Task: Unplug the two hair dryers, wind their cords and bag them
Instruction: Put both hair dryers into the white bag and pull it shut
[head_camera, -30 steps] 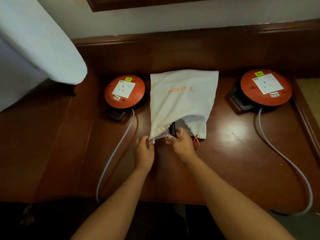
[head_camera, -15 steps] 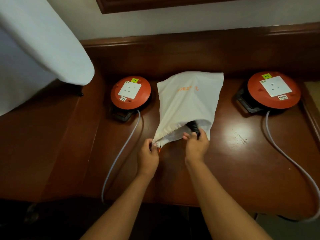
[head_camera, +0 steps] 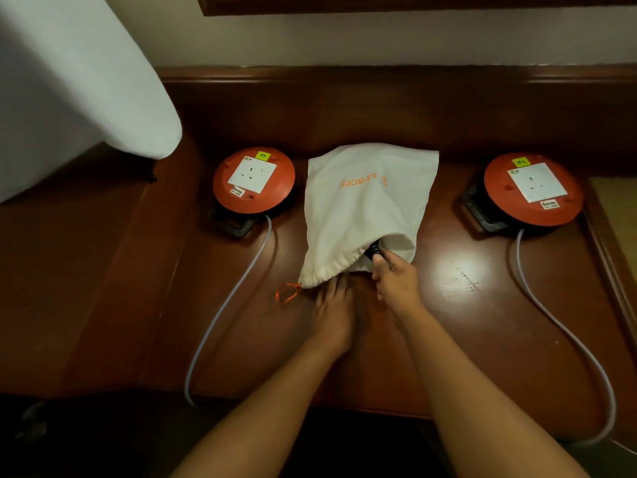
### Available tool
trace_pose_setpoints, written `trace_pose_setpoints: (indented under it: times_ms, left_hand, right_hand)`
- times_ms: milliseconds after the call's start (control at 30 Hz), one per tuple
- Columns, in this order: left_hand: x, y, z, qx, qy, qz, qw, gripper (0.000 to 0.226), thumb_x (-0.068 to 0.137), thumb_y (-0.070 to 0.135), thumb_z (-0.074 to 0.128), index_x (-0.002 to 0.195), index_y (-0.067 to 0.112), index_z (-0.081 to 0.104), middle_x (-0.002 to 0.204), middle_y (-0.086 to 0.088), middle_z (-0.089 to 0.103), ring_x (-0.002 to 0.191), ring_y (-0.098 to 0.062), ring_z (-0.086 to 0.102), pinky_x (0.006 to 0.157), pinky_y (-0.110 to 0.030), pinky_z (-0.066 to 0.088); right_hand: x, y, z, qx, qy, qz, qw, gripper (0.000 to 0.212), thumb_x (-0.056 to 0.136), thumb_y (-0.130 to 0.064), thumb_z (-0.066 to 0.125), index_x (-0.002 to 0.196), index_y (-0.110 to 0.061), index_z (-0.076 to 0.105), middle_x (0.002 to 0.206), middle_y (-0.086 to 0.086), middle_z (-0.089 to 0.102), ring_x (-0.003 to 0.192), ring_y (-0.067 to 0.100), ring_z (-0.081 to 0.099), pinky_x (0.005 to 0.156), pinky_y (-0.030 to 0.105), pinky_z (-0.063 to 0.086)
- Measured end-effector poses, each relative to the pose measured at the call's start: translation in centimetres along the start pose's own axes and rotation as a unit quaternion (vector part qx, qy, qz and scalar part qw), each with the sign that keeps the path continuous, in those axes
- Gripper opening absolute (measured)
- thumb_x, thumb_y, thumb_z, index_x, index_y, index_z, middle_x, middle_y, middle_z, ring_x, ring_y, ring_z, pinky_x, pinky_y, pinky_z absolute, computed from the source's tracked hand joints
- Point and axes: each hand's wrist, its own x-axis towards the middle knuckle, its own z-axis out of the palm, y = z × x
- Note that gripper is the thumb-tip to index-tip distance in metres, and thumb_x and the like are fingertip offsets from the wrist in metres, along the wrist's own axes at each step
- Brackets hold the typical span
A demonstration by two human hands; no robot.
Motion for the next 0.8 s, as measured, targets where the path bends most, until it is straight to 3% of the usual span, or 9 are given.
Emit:
trace_pose_setpoints:
  times_ms: [67,133,267,333,467,533,600,700,800]
  left_hand:
    - [1.9,0.9,-0.5,0.006,-0.065,-0.03,0.997,0.068,0.094,0.031,0.047,0.153,0.016,0.015,0.16,-0.003,0.014,0.147,-0.022,0.008,0.119,-0.041,0.009]
    - [3.1,1.5,-0.8,0.011,-0.086,-0.052,0.995,0.069,0.095,0.033,0.045,0.154,0.02,0.01,0.161,-0.001,0.009,0.148,-0.021,0.005,0.118,-0.043,0.006]
    - [2.0,1.7,0.2,0.029,-0.062,-0.035,0.997,0.061,0.093,0.033,0.049,0.149,0.018,0.029,0.155,-0.005,0.027,0.144,-0.028,0.021,0.114,-0.048,0.019]
    - [0.6,1.7,0.8,0.041,-0.059,-0.017,0.997,0.059,0.094,0.032,0.047,0.148,0.017,0.031,0.155,-0.006,0.029,0.144,-0.03,0.02,0.114,-0.049,0.021]
    - [-0.4,1.0,0.9,0.056,-0.09,-0.012,0.994,0.057,0.099,0.027,0.036,0.152,0.02,0.018,0.159,-0.001,0.014,0.148,-0.024,0.005,0.116,-0.047,0.014]
    - [-0.5,1.0,0.6,0.065,-0.092,-0.005,0.994,0.057,0.099,0.025,0.034,0.153,0.021,0.016,0.16,0.0,0.011,0.148,-0.023,0.003,0.117,-0.046,0.012]
    - [-0.6,1.1,0.3,0.063,-0.097,0.0,0.993,0.057,0.099,0.027,0.035,0.153,0.02,0.017,0.16,0.001,0.011,0.148,-0.022,0.003,0.117,-0.046,0.011]
    - [-0.4,1.0,-0.1,0.022,-0.076,-0.002,0.997,0.054,0.096,0.03,0.042,0.147,0.019,0.032,0.156,-0.001,0.025,0.146,-0.023,0.015,0.116,-0.045,0.016]
    - [0.1,1.0,-1.0,-0.009,0.077,0.023,0.997,0.04,0.084,0.03,0.044,0.118,0.017,0.059,0.127,-0.006,0.055,0.121,-0.028,0.051,0.099,-0.037,0.036]
  right_hand:
    - [0.3,0.2,-0.1,0.046,-0.015,0.033,0.998,0.024,0.099,-0.013,0.044,0.108,-0.019,0.065,0.065,-0.001,0.049,0.053,0.012,0.039,0.056,0.033,0.037]
    - [0.6,0.5,-0.3,0.089,-0.023,0.072,0.993,0.03,0.1,-0.008,0.038,0.12,-0.012,0.061,0.066,0.001,0.047,0.054,0.013,0.038,0.059,0.036,0.039]
    - [1.2,0.5,-0.7,0.112,0.032,0.068,0.991,0.02,0.099,-0.003,0.041,0.116,-0.005,0.052,0.075,0.006,0.053,0.06,0.013,0.048,0.056,0.024,0.046]
    - [1.4,0.3,-0.5,0.117,0.069,0.057,0.989,0.011,0.097,-0.003,0.047,0.108,-0.005,0.044,0.078,0.011,0.056,0.058,0.015,0.053,0.052,0.026,0.049]
    - [2.3,0.7,-0.7,0.04,0.142,0.046,0.988,0.018,0.093,-0.015,0.06,0.097,-0.005,0.045,0.079,0.017,0.06,0.048,0.017,0.056,0.04,0.023,0.047]
    - [2.8,0.7,-1.2,0.001,0.162,0.037,0.986,0.024,0.091,-0.021,0.063,0.094,-0.005,0.046,0.081,0.017,0.063,0.056,0.023,0.059,0.044,0.024,0.047]
    - [3.1,0.6,-1.8,-0.057,0.16,0.01,0.985,0.027,0.089,-0.023,0.065,0.094,-0.006,0.046,0.077,0.008,0.06,0.067,0.025,0.058,0.053,0.016,0.042]
    - [2.7,0.6,-2.5,-0.127,0.133,-0.022,0.983,0.029,0.088,-0.016,0.065,0.108,-0.006,0.046,0.076,-0.002,0.054,0.068,0.014,0.053,0.054,0.008,0.039]
    - [2.5,1.3,-3.2,-0.224,0.123,-0.071,0.964,0.05,0.084,-0.012,0.067,0.127,-0.012,0.042,0.11,0.008,0.058,0.099,0.023,0.058,0.083,0.033,0.05]
